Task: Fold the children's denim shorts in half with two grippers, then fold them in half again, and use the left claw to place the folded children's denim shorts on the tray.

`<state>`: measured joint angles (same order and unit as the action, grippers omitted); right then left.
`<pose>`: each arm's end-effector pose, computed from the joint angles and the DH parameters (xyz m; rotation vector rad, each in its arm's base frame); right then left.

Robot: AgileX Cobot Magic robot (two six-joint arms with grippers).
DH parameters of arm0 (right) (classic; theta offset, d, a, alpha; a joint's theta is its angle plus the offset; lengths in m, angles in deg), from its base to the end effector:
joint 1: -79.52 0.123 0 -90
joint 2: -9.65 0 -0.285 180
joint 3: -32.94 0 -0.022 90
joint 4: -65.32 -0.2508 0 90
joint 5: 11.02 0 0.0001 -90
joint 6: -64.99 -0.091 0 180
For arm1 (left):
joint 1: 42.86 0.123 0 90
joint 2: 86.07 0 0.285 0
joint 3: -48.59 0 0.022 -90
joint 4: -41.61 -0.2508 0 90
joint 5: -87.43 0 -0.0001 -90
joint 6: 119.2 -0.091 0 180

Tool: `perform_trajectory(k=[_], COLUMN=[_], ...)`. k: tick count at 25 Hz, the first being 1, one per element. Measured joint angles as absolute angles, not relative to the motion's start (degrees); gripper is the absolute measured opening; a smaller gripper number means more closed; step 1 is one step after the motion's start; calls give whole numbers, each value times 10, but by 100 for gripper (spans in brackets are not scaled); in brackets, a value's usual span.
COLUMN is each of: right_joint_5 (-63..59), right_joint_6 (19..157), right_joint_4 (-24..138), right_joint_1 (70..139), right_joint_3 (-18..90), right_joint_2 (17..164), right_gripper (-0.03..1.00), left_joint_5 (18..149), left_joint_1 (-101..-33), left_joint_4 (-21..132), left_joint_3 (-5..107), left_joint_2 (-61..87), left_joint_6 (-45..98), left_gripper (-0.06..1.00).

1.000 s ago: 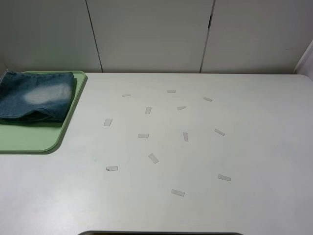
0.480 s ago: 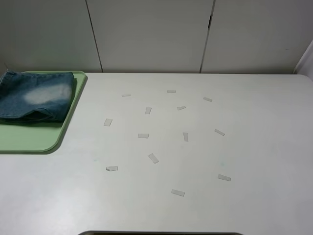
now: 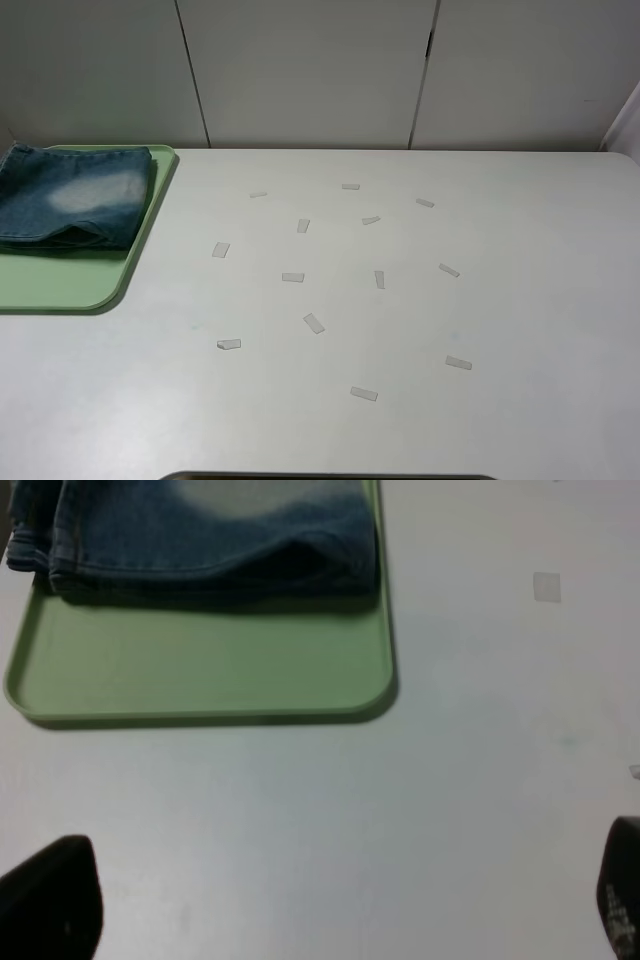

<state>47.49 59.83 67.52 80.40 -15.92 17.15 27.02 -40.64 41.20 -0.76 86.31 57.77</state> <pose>-0.0034 -0.0030 0.2791 0.0757 2.0029 0.0218 -0.0035 0.0004 0.2740 0.0142 2.0492 0.0657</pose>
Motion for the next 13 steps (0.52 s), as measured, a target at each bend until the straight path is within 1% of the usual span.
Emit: perform_trajectory(k=[13], right_joint_5=[475], right_joint_6=[598], right_joint_4=[675], right_joint_1=[804], right_joint_3=[-159], right_joint_2=[171], right_gripper=[69], left_joint_5=[270], left_joint_1=[-406], left_joint_4=[410], left_joint_3=[-8], left_joint_2=[863], left_joint_6=[578], left_gripper=[99])
